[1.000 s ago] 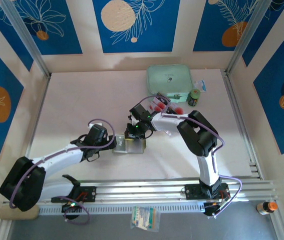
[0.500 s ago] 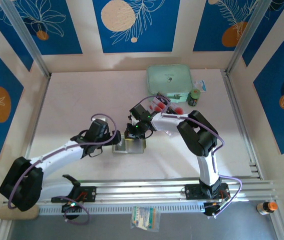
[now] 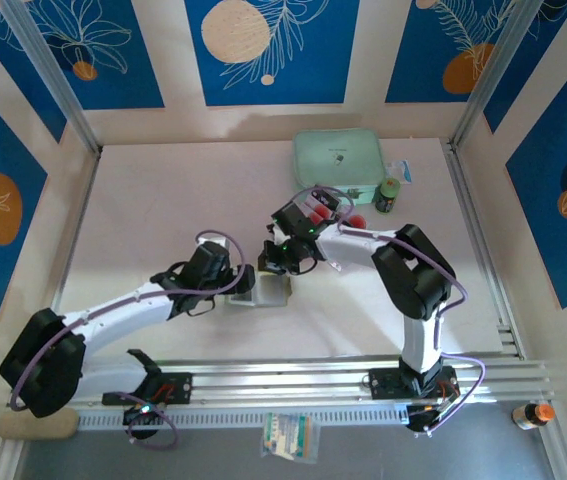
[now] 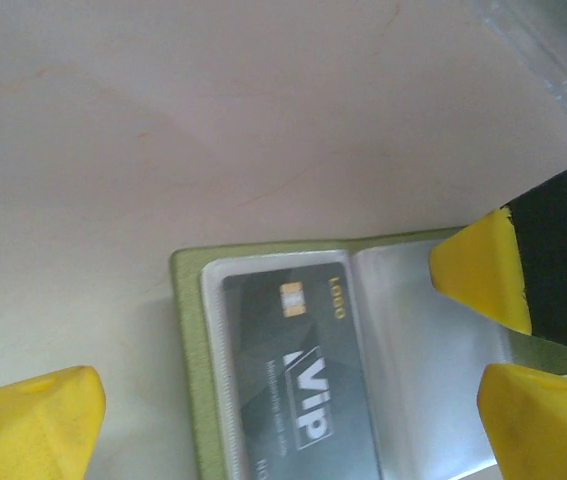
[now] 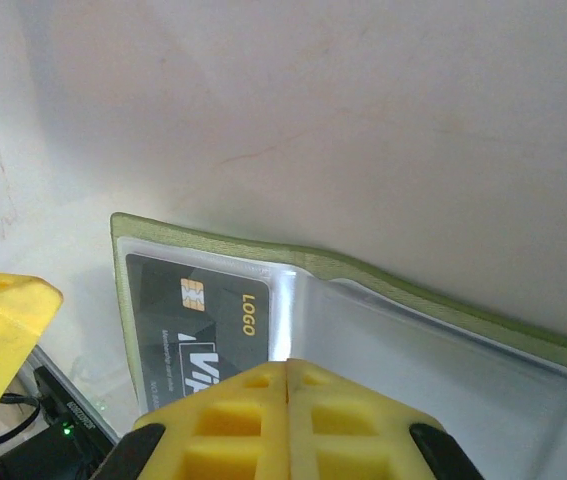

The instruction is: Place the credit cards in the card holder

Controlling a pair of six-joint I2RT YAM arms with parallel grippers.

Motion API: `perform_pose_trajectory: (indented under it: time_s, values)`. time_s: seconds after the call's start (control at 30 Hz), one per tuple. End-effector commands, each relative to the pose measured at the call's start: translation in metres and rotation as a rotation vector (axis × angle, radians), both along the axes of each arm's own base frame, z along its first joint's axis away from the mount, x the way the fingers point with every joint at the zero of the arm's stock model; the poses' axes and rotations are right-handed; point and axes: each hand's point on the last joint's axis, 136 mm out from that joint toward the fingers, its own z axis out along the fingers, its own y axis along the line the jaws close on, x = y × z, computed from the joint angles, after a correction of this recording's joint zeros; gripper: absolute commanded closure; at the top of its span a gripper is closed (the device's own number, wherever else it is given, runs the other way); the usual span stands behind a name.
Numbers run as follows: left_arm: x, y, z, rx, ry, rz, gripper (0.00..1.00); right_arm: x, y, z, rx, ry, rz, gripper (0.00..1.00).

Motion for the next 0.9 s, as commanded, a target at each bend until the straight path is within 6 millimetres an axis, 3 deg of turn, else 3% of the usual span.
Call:
perform_pose_trajectory:
  time_s: [0.0,0.2,0.47,0.87]
  values:
    - [0.004,-0.008,0.009,0.045,-0.027,-0.034,0.05,-0.007,-0.016,-0.001,-0.05,-0.009,0.015,0.94]
    - [0.002,-0.017,0.007,0.094,-0.031,-0.072,0.05,-0.013,-0.028,-0.015,-0.131,-0.015,0.044,0.94]
    - [-0.004,-0.017,-0.017,0.141,0.007,-0.096,0.05,-0.018,-0.037,-0.033,-0.195,-0.009,0.066,0.94]
    - [-0.008,-0.016,-0.035,0.15,0.032,-0.105,0.04,-0.028,-0.021,-0.046,-0.153,0.053,0.109,0.95]
